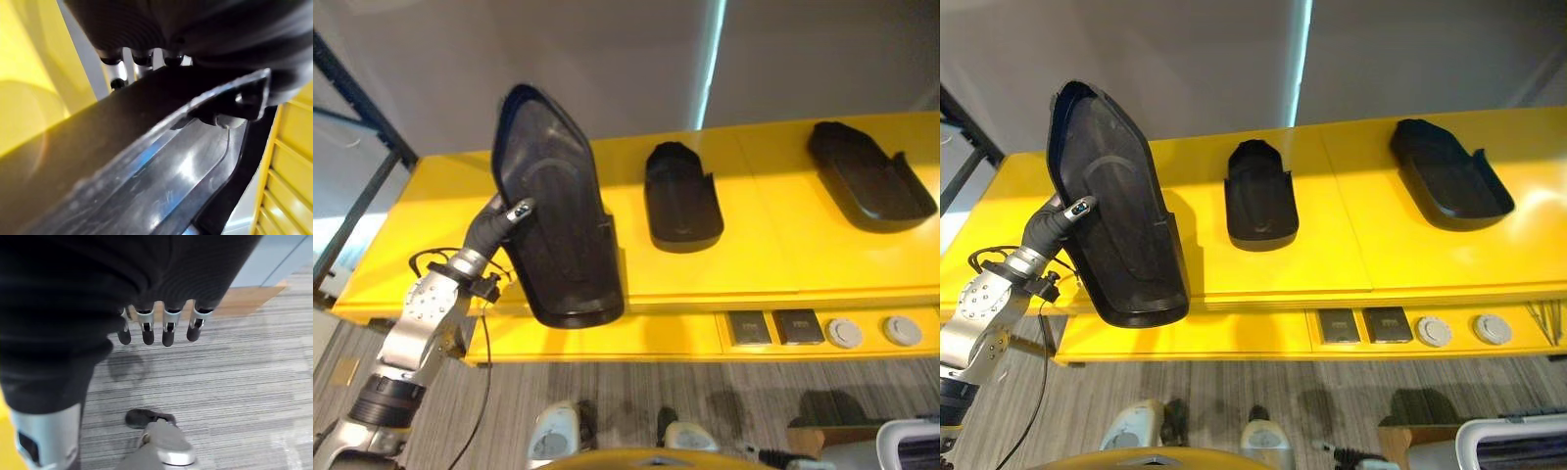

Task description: Move parts from the plastic box to the shelf.

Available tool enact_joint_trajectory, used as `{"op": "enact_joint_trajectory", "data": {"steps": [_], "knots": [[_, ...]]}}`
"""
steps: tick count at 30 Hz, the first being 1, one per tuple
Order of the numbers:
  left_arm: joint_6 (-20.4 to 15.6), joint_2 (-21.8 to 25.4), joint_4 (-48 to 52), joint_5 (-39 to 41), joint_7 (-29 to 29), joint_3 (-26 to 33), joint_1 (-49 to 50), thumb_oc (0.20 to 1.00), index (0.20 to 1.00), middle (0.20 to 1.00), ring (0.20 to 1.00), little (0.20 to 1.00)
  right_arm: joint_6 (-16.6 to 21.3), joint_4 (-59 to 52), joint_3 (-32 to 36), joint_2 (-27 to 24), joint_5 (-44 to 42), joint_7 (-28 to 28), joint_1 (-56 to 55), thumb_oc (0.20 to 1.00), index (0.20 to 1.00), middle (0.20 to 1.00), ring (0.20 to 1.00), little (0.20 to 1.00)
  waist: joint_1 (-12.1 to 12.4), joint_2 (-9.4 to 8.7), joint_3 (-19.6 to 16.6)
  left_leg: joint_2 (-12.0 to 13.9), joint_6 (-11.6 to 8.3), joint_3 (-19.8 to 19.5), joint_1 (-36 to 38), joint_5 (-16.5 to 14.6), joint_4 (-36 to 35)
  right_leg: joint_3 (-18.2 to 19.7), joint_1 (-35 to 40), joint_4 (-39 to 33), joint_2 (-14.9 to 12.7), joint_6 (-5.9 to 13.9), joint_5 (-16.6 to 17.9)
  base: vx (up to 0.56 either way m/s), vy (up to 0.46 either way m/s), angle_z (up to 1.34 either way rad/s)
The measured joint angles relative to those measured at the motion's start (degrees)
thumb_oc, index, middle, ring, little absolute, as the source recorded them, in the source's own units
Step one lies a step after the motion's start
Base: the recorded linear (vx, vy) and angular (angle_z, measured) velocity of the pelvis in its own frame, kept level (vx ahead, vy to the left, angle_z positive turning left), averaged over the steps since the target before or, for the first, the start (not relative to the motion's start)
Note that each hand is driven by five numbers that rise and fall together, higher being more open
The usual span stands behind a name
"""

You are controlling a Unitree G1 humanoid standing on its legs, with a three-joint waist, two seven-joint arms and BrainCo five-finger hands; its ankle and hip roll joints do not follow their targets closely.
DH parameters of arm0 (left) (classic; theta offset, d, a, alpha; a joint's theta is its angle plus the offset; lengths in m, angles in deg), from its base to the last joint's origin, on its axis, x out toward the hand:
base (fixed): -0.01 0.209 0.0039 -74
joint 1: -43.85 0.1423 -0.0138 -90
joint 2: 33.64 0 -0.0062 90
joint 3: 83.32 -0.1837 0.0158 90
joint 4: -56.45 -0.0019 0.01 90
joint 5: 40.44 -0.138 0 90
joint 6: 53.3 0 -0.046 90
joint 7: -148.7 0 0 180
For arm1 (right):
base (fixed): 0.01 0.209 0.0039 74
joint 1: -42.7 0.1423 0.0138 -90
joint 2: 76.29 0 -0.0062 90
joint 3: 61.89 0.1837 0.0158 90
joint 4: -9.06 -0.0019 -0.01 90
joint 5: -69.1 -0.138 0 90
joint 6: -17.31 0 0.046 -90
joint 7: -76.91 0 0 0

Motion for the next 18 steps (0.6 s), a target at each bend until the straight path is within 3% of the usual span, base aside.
{"op": "enact_joint_trajectory", "data": {"steps": [2,3,5,6,7,10,11,14,16,17,18], "knots": [[0.6,-0.1,-0.9,-0.4,0.0,0.0,0.0,0.2,0.2,0.2,0.2,0.2,-0.2,-0.1,-0.4,-0.6,0.0,0.1,0.3,1.0,1.0,1.0,1.0,1.0,0.0,0.84,-0.5,0.8,-1.17,-1.9,2.2,1.0,-5.6,0.7,0.0,-0.2,0.0,0.03,-0.3,0.15,0.386,-0.05],[1.3,-0.1,-1.8,-1.0,0.0,0.0,0.1,0.2,0.2,0.2,0.2,0.2,-0.8,0.3,0.6,-1.5,0.0,0.1,0.1,1.0,1.0,1.0,1.0,1.0,0.5,1.91,-1.0,1.3,-1.06,-3.8,3.4,1.8,-8.2,2.1,-0.2,-0.4,-0.9,1.31,0.5,0.13,0.406,-0.32],[1.9,0.0,-2.5,-1.1,0.0,0.2,0.8,0.2,0.2,0.2,0.2,0.2,-2.0,0.2,0.6,-3.1,0.0,0.1,-0.7,1.0,1.0,1.0,1.0,1.0,1.9,3.98,-1.6,1.4,0.41,-3.8,4.7,3.6,-8.2,4.0,-0.4,-0.6,-1.3,3.76,1.5,0.1,0.367,-0.5],[2.2,0.1,-2.7,-1.1,0.1,0.1,1.2,0.2,0.2,0.2,0.2,0.2,-2.5,0.2,0.7,-4.0,0.2,0.0,-1.1,1.0,1.0,1.0,1.0,1.0,2.1,5.88,-2.6,1.3,-0.76,-3.6,5.4,4.0,-8.2,4.1,0.0,-1.5,-1.3,4.91,2.0,0.1,0.377,-0.35],[2.6,1.4,-4.1,-1.1,0.1,0.5,1.1,0.2,0.2,0.2,0.2,0.2,-2.7,0.1,0.8,-2.9,0.4,-0.1,-1.2,1.0,1.0,1.0,1.0,1.0,1.7,3.49,-1.9,-2.5,-0.77,-3.4,6.5,3.3,-8.2,4.2,0.8,-2.0,-4.6,6.21,2.8,0.07,0.312,-0.14],[3.6,7.0,-5.6,-0.9,0.2,1.4,0.8,0.2,0.2,0.2,0.2,0.2,-3.6,0.1,0.6,1.8,0.6,-0.1,-3.1,1.0,1.0,1.0,1.0,1.0,2.1,-0.12,-1.6,-7.6,2.35,-3.1,6.4,2.4,-7.9,4.0,0.2,-1.8,-9.8,6.43,4.6,0.01,0.22,0.03],[4.3,9.3,-5.6,-0.2,0.7,1.5,0.8,0.2,0.2,0.2,0.2,0.2,-4.0,0.1,0.7,3.4,0.8,-0.1,-3.7,1.0,1.0,1.0,1.0,1.0,2.4,-0.49,-1.5,-8.0,2.88,-2.2,6.5,2.3,-7.9,3.6,-0.5,-1.0,-10.6,6.96,5.3,-0.01,0.164,-0.11],[5.7,11.5,-5.9,0.2,2.1,4.2,0.8,0.2,0.2,0.2,0.2,0.2,-4.0,0.5,1.8,4.0,0.9,-0.5,-5.6,1.0,1.0,1.0,1.0,1.0,4.1,-0.75,-1.5,-8.8,4.27,0.3,7.1,1.3,-7.9,-0.6,-2.0,0.3,-11.4,7.46,7.5,0.01,0.11,-0.38],[5.9,12.4,-6.9,0.2,2.7,6.2,1.2,0.2,0.2,0.2,0.2,0.2,-4.1,0.0,2.1,4.1,1.1,-0.1,-5.8,1.0,1.0,1.0,1.0,1.0,4.2,-0.92,-1.6,-8.6,3.96,1.9,7.4,0.2,-8.3,-3.6,-3.7,1.3,-11.1,7.74,7.9,0.03,0.069,-0.49],[5.9,12.8,-7.9,0.2,2.8,6.4,1.1,0.2,0.2,0.2,0.2,0.2,-4.0,-0.1,1.9,4.1,1.5,0.0,-5.7,1.0,1.0,1.0,1.0,1.0,4.0,-0.86,-1.6,-8.4,4.05,2.0,7.5,0.3,-8.3,-3.2,-4.0,1.3,-10.5,8.47,6.9,0.05,0.062,-0.12],[6.3,13.3,-10.3,0.2,2.8,6.3,0.7,0.2,0.2,0.2,0.2,0.2,-4.0,-0.1,1.6,4.5,1.7,0.6,-6.0,1.0,1.0,1.0,1.0,1.0,1.6,-0.77,-1.8,-8.0,4.35,0.5,6.9,0.3,-8.3,1.3,-3.4,-0.6,-7.1,7.85,4.1,0.03,0.036,0.18]]}}
